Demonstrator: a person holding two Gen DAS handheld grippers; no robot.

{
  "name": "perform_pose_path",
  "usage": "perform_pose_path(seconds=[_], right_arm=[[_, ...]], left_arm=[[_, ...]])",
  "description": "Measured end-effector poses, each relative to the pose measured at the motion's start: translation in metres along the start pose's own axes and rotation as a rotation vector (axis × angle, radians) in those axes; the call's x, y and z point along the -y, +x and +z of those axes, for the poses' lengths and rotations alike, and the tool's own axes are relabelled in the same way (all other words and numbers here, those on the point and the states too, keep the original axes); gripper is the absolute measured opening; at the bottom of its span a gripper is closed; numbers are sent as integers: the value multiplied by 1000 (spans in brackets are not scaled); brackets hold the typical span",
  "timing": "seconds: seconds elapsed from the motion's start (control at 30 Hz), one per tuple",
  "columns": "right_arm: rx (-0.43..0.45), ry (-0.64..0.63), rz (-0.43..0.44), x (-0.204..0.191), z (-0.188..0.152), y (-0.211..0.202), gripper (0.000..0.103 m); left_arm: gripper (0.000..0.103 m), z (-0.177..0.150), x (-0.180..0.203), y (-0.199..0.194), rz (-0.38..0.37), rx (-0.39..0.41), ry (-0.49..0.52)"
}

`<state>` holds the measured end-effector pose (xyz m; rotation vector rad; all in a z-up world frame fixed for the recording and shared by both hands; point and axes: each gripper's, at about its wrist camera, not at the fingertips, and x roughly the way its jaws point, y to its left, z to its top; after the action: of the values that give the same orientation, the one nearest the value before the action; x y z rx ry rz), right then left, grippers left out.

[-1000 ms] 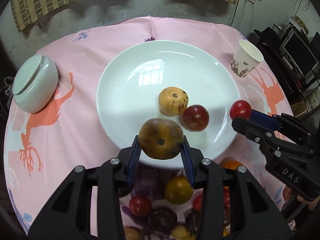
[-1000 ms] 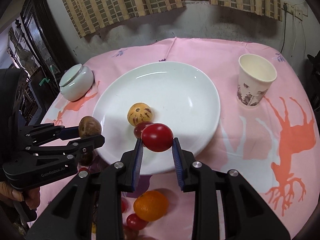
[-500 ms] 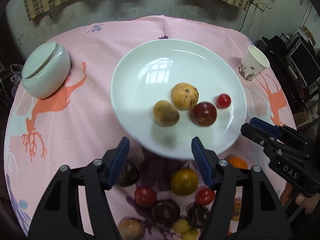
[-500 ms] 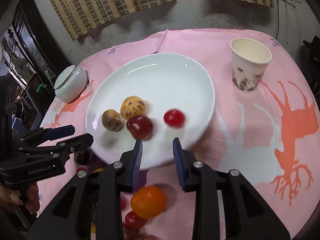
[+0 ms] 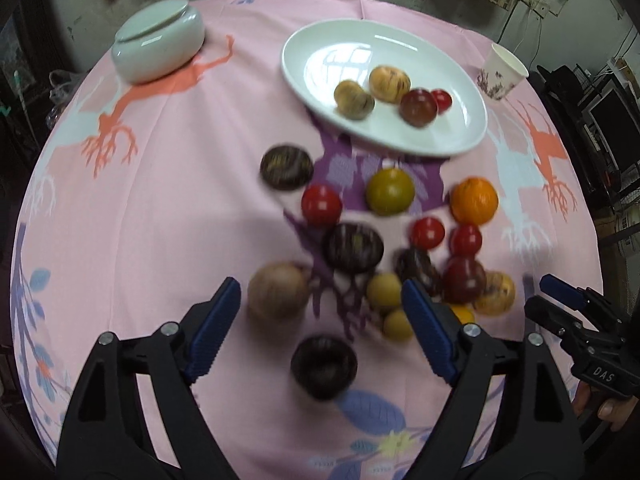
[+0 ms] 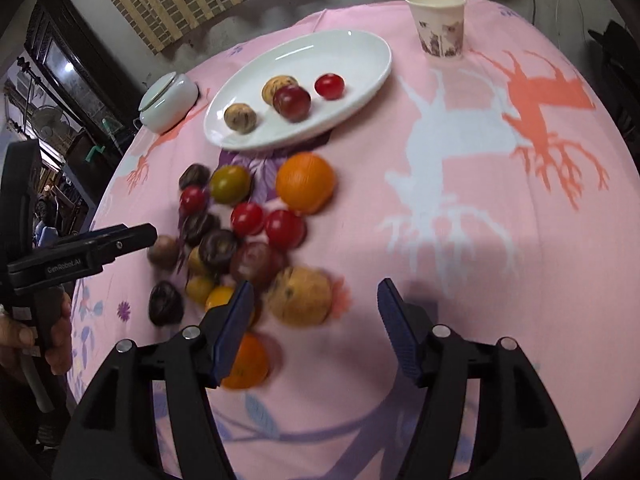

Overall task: Organize fruits
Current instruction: 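Place the olive-brown fruit on the plate with the left tool while the right tool drops the tomato there, then grasp the dark purple mangosteen with the left tool while the right tool grasps an orange mandarin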

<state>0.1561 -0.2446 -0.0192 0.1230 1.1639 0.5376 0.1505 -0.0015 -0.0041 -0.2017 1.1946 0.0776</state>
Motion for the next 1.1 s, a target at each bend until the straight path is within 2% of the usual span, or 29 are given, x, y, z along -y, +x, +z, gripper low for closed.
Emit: perform_pose_path(seconds=[0.33,0.8,0.93,1.03,1.1], right_arm=[[-17,-2,20,-21,-33,-19,65],[-61,14,23,-18,-51,-16,65],[-68,20,25,-17,-48,-12,65],[-78,11,32,-19,-45,-7,65],[-87,4,35,-21,-43,-4,65]], left_arm=[[84,-47,-2,0,8,-49,19],[82,-50,4,27,8,-95,42],[71,-48,3,31,-6,-99,42],[70,-47,1,33,-6,-98,38],[58,-47,1,35,-18,-101,38]])
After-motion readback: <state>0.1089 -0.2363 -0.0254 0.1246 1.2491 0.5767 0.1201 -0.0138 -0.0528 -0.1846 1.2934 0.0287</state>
